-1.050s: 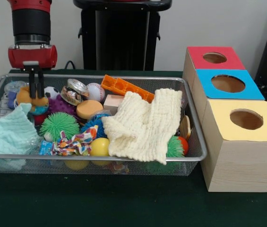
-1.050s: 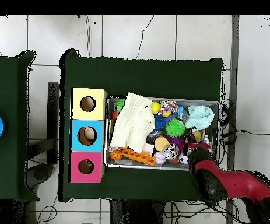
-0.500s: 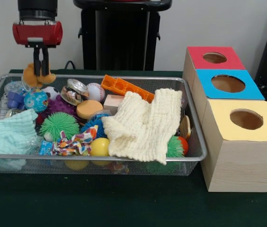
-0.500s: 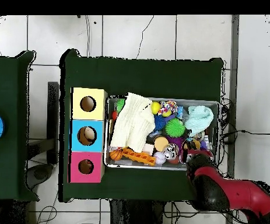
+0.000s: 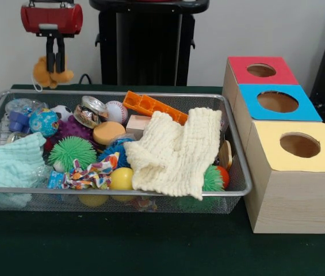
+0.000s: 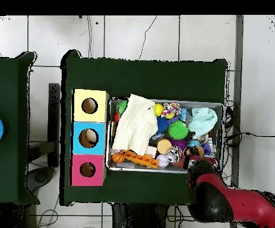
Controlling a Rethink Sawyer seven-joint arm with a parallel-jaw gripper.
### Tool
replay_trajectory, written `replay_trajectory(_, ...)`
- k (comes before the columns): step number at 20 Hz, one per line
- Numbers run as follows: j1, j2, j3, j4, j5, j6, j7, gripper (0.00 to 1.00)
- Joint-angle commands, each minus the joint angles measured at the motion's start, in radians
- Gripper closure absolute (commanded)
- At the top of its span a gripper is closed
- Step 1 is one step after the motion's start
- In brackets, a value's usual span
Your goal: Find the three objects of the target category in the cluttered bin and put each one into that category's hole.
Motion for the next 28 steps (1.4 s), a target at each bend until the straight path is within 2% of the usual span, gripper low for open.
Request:
replay_trajectory(1, 0.056, -0.027, 0.017, 0.053, 0.048, 0.07, 0.096, 1.0)
replay_trajectory(13, 0.229, -0.075, -0.123, 0.137, 0.124, -0.016, 0.207, 1.0)
replay_trajectory(22, 0.237, -0.117, -0.116, 0.193, 0.19, -0.026, 0.199, 1.0)
replay_trajectory(28, 0.304, -0.121, -0.172, 0.217, 0.222, -0.066, 0.218, 1.0)
